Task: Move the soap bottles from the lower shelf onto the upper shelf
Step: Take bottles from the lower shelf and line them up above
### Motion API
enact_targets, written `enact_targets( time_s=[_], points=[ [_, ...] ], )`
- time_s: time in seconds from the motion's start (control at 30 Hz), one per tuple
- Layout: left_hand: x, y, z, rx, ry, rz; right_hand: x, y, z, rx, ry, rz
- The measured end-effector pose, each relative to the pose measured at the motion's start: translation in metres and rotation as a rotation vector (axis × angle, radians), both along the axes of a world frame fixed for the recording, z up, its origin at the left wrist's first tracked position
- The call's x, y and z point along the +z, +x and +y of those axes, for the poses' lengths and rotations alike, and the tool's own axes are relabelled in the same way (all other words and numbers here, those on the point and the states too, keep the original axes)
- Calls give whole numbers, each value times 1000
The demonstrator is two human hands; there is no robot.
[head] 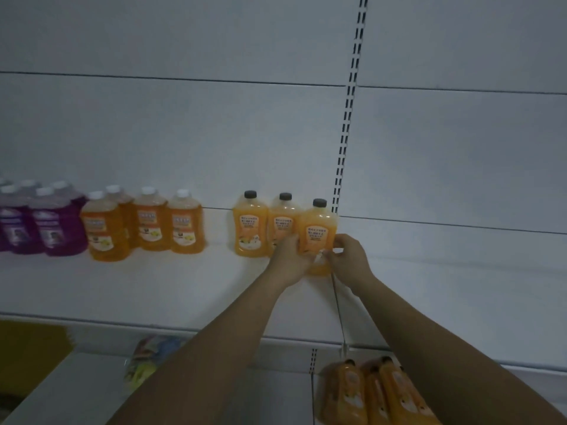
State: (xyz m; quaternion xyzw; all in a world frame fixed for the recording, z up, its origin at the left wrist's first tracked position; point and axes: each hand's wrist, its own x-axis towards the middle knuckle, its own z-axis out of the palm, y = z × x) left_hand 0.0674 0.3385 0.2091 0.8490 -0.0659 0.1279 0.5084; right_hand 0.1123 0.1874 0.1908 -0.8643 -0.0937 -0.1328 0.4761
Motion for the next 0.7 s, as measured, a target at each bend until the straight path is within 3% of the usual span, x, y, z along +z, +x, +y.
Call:
enact_targets(
  time_s=[0.13, 0.37, 0.7],
  points=[
    [-2, 6, -10, -17, -92, 56, -9, 13, 1, -31, 55, 15],
    [-11, 5, -15, -40, -60, 54, -5, 24, 3, -18, 107, 51],
    [-8, 6, -24, -87, -32, 75, -1, 37, 1, -22, 29, 66]
  ],
)
